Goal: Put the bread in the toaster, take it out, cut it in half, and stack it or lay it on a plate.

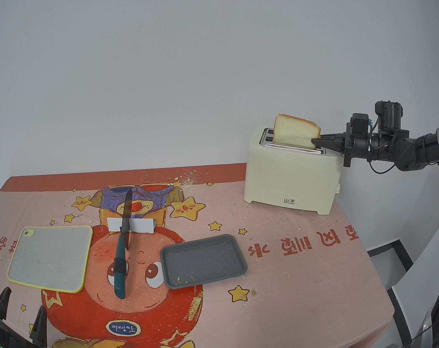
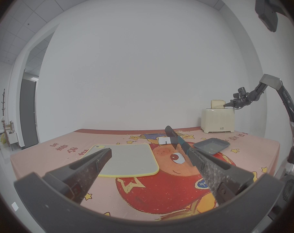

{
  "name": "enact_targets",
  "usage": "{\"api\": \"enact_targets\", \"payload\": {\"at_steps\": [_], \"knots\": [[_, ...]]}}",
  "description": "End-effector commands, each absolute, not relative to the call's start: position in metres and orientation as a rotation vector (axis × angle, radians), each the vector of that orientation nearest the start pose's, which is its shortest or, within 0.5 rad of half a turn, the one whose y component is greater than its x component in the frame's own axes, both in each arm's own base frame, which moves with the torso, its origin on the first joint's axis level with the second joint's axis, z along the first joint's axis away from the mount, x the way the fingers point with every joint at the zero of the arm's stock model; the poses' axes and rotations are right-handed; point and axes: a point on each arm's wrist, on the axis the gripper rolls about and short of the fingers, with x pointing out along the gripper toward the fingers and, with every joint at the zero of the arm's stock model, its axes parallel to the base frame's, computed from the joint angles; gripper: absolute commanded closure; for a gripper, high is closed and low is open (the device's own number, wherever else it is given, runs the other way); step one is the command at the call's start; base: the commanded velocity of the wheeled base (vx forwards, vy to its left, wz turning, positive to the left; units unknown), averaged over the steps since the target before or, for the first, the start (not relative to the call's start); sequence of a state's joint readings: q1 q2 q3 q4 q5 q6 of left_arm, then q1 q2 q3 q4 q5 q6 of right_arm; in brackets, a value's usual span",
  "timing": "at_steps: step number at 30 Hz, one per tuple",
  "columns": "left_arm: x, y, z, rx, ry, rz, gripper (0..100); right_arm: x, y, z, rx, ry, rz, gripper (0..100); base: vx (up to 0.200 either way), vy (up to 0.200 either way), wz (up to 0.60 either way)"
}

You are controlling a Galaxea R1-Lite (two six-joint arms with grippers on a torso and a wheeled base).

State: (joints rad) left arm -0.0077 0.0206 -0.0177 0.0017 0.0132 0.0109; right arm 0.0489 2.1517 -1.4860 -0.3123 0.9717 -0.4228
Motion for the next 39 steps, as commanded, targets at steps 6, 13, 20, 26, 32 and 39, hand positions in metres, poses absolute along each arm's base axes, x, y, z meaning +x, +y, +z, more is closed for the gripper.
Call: {"api": "enact_targets", "payload": {"at_steps": [6, 13, 20, 26, 32, 39], "knots": [[-0.021, 0.000, 0.076, 0.011, 0.023, 0.006, 0, 0.434, 0.047, 0.168, -0.218, 0.113, 1.076, 100, 0.000, 0.000, 0.00], [-0.021, 0.000, 0.076, 0.011, 0.023, 0.006, 0, 0.435, 0.043, 0.167, -0.216, 0.118, 1.064, 100, 0.000, 0.000, 0.00], [-0.021, 0.000, 0.076, 0.011, 0.023, 0.006, 0, 0.435, 0.044, 0.166, -0.219, 0.113, 1.067, 0, 0.000, 0.000, 0.00], [-0.021, 0.000, 0.076, 0.011, 0.023, 0.006, 0, 0.435, 0.043, 0.166, -0.216, 0.113, 1.068, 0, 0.000, 0.000, 0.00], [-0.021, 0.001, 0.076, 0.011, 0.023, 0.008, 0, 0.433, 0.042, 0.169, -0.214, 0.113, 1.069, 0, 0.000, 0.000, 0.00], [-0.021, 0.000, 0.076, 0.011, 0.023, 0.006, 0, 0.433, 0.038, 0.173, -0.217, 0.105, 1.051, 0, 0.000, 0.000, 0.00]]}}
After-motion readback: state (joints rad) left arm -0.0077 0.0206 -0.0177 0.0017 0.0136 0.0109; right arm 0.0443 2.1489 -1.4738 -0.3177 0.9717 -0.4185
